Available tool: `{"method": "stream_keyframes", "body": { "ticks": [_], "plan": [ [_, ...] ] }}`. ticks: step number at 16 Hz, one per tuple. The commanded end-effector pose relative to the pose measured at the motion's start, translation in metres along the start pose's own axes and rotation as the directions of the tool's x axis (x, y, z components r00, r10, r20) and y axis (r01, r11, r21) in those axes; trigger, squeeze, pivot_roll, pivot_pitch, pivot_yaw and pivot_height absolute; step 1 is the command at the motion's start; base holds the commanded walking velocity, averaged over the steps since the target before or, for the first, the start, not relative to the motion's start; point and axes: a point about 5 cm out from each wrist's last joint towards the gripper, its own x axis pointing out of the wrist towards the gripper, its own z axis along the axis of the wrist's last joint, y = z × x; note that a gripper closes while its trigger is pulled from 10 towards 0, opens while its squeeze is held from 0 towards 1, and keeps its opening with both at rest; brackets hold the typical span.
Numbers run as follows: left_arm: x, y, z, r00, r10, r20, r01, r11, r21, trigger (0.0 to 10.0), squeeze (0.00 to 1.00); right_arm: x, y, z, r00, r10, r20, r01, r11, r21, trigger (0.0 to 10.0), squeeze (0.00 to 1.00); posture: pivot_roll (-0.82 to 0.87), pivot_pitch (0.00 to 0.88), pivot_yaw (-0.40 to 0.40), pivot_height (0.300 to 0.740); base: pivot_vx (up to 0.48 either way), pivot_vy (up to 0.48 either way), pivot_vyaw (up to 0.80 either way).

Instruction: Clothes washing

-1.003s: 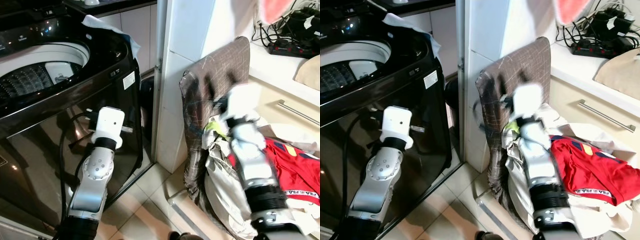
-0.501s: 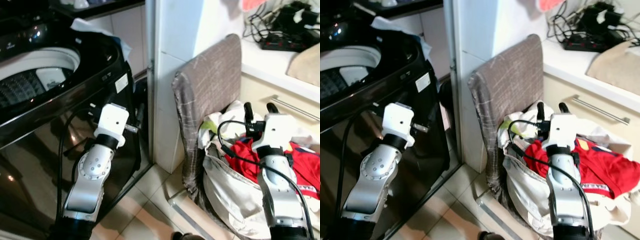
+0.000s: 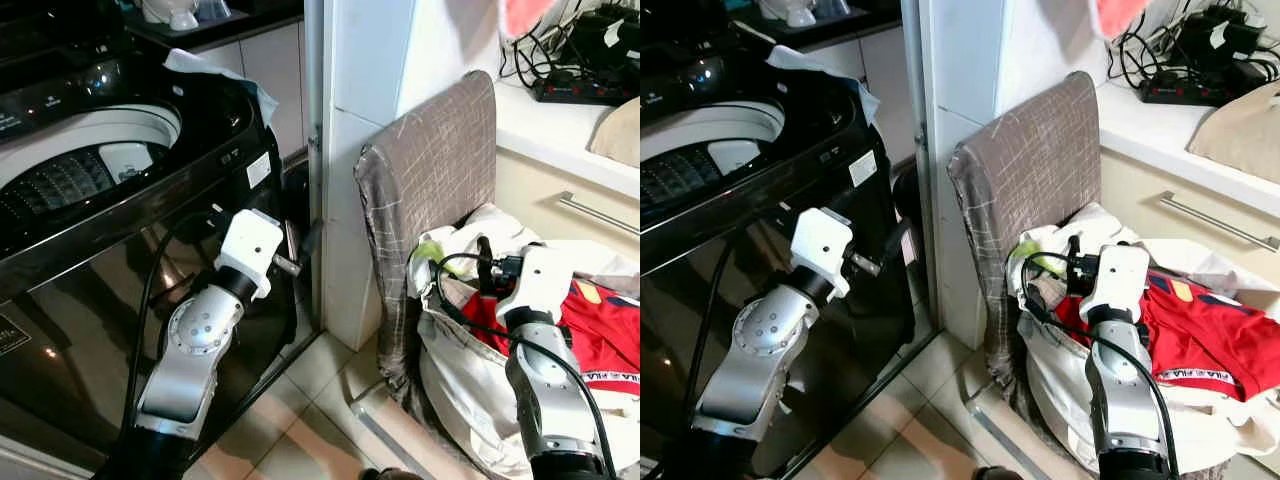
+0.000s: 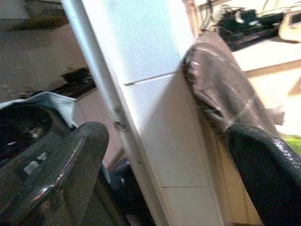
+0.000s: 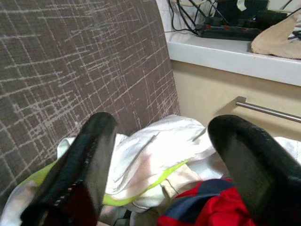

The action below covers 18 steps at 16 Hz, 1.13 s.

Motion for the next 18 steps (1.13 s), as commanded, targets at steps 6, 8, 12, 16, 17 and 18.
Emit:
{"method": "stream_keyframes", "body": {
  "ticks": [6, 8, 12, 16, 17, 18],
  "plan": [
    [0.003, -0.007, -0.004, 0.994, -0.109, -0.022, 0.108, 0.993, -0.041, 10.0, 0.00, 0.005, 0.002, 0.005, 1.000, -0.011, 0.009, 0.010, 0.999, 0.046, 10.0, 1.00, -0.14, 0.015, 0.061, 0.728, 0.000, 0.000, 0.00],
    [0.006, -0.008, -0.003, 0.993, -0.116, -0.019, 0.115, 0.992, -0.043, 10.0, 0.00, 0.004, -0.007, 0.004, 0.997, -0.072, -0.017, 0.073, 0.995, 0.067, 10.0, 1.00, -0.15, 0.022, 0.066, 0.728, 0.000, 0.000, 0.00],
    [0.012, -0.009, -0.004, 0.991, -0.136, -0.017, 0.135, 0.990, -0.041, 10.0, 0.00, -0.002, -0.015, -0.002, 0.995, -0.087, -0.046, 0.085, 0.995, -0.048, 10.0, 0.00, -0.19, 0.029, 0.079, 0.728, 0.000, 0.000, -0.14],
    [0.018, -0.011, -0.004, 0.989, -0.146, -0.005, 0.146, 0.988, -0.050, 10.0, 0.00, -0.002, -0.015, 0.000, 0.995, -0.094, -0.044, 0.092, 0.995, -0.033, 10.0, 0.00, -0.21, 0.023, 0.088, 0.728, 0.000, 0.000, -0.55],
    [0.019, -0.013, -0.003, 0.987, -0.162, 0.002, 0.162, 0.986, -0.049, 10.0, 0.00, -0.002, -0.015, 0.003, 0.993, -0.111, -0.038, 0.110, 0.994, -0.022, 10.0, 0.00, -0.21, 0.021, 0.089, 0.728, 0.000, 0.000, -0.52],
    [0.019, -0.013, -0.004, 0.986, -0.165, 0.001, 0.165, 0.985, -0.048, 10.0, 0.00, -0.001, -0.015, 0.002, 0.991, -0.124, -0.048, 0.123, 0.992, -0.013, 10.0, 0.00, -0.21, 0.018, 0.091, 0.728, 0.000, 0.000, -0.51]
  ]
}}
